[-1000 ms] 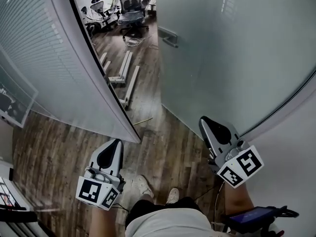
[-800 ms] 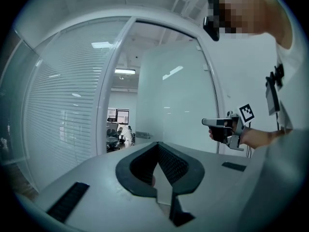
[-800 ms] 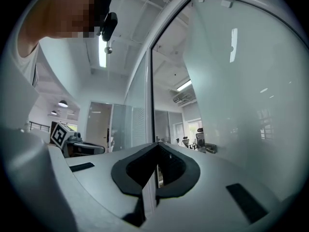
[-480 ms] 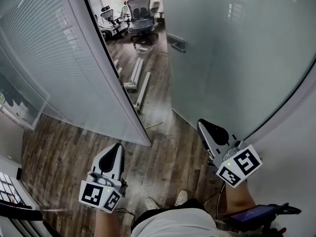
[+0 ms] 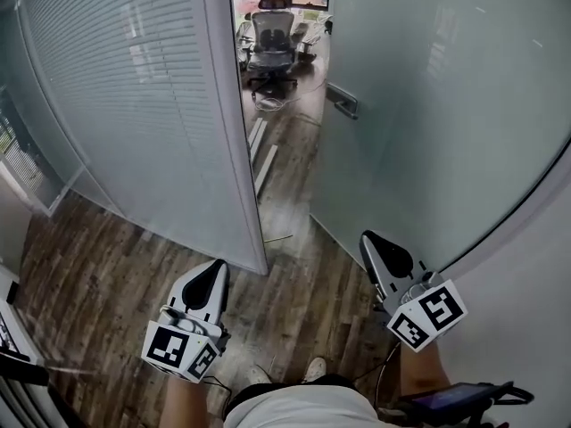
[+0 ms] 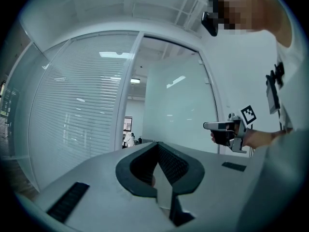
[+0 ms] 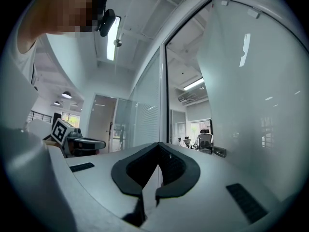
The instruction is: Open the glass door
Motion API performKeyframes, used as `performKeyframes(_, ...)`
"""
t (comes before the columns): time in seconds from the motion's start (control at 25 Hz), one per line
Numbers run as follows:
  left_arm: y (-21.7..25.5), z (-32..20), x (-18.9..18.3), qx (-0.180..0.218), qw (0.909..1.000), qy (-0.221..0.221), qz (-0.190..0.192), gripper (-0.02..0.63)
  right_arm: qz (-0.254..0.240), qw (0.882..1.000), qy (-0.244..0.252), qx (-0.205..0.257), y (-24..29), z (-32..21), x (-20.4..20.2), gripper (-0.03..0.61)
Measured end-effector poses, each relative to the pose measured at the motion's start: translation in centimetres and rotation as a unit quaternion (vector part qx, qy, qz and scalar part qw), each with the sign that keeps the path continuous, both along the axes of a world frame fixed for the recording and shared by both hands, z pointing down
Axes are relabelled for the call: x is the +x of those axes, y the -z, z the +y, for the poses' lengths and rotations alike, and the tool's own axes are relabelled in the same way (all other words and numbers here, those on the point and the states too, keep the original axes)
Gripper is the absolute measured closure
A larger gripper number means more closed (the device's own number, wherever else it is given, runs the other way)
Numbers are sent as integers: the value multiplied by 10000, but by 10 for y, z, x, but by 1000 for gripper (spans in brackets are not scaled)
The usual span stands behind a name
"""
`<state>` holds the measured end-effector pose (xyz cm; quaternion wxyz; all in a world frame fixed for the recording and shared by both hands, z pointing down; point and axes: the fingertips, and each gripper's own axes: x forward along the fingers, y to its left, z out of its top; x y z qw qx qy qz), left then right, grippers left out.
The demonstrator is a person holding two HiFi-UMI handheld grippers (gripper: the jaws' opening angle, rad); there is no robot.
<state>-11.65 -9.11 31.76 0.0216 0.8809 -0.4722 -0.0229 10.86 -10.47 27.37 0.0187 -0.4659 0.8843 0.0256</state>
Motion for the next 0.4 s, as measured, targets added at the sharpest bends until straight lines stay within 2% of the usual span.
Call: performKeyframes(0.4, -12, 2, -38, 26, 10000, -27, 49, 612, 193, 9998, -108, -11, -12, 3, -37, 577)
